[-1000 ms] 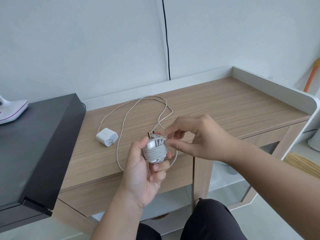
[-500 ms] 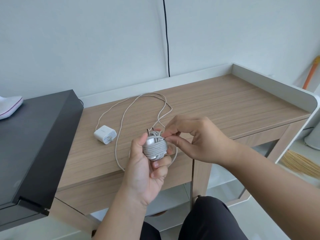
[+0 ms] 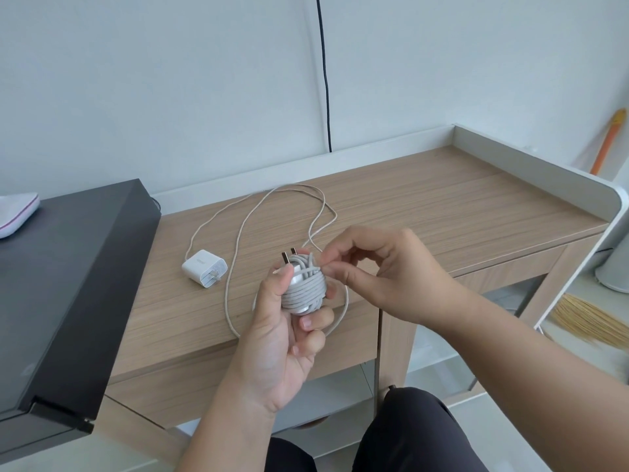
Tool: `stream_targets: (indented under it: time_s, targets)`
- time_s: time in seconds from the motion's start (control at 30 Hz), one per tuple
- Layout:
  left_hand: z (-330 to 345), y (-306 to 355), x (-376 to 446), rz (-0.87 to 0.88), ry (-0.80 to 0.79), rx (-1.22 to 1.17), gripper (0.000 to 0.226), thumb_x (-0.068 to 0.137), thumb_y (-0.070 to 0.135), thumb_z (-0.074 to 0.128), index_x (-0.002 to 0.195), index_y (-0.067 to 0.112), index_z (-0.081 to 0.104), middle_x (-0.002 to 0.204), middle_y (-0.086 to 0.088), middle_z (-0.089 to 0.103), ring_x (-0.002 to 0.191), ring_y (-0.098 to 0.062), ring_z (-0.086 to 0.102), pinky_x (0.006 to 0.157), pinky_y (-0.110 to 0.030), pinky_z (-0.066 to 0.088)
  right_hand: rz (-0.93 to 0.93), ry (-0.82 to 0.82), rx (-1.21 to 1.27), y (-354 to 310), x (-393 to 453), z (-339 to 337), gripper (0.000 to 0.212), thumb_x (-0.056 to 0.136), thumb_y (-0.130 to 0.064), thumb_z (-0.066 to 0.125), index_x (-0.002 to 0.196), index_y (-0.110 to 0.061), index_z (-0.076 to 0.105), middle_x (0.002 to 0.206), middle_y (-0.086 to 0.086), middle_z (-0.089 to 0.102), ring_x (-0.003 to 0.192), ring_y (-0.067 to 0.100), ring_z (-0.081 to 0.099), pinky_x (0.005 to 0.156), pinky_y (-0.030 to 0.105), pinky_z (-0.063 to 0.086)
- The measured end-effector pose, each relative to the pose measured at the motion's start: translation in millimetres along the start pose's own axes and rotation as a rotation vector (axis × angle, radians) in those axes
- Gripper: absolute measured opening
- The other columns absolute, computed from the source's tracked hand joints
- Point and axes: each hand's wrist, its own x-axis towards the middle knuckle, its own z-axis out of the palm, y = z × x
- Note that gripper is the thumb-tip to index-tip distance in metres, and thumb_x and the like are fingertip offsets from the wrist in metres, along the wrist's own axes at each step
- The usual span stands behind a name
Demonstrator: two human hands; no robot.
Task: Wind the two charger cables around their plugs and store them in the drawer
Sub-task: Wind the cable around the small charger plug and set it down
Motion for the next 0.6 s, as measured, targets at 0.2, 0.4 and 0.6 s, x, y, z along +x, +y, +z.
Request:
stream_targets:
  time_s: [0.2, 0.4, 0.6]
  targets:
    - [0.6, -0.1, -2.1, 0.038, 0.002, 0.045, 0.029, 0.071, 0.032, 0.066, 0.098, 0.023, 0.063, 0.079, 0.002, 0.056, 0.048, -0.003, 0.033, 0.030, -0.010, 0.023, -0.104, 0.031, -0.128, -0.2, -3.1, 1.5, 0.010, 0.081, -0.009, 0.074, 0.090, -0.009, 0.073, 0.085, 0.001, 0.067, 0.079, 0.018, 0.063, 0.070, 0.027, 0.047]
    - [-0.4, -2.7, -2.7, 0.057, -0.002, 0.087, 0.038, 0.067, 0.034, 0.068, 0.100, 0.019, 0.060, 0.074, -0.001, 0.056, 0.047, -0.003, 0.032, 0.030, -0.010, 0.024, -0.110, -0.024, -0.166, -2.5, 0.0, -3.3, 0.007, 0.082, -0.010, 0.073, 0.088, -0.009, 0.074, 0.087, 0.000, 0.066, 0.079, 0.000, 0.058, 0.077, 0.013, 0.043]
    - [2.6, -5.1, -0.8, 0.131, 0.020, 0.147, 0.044, 0.064, 0.032, 0.066, 0.105, 0.020, 0.055, 0.072, -0.002, 0.055, 0.042, -0.003, 0.031, 0.031, -0.011, 0.023, 0.014, -0.059, 0.085, 0.3, -1.0, 0.0, 0.005, 0.085, -0.003, 0.068, 0.089, -0.001, 0.071, 0.085, 0.009, 0.069, 0.074, 0.018, 0.066, 0.074, 0.033, 0.053]
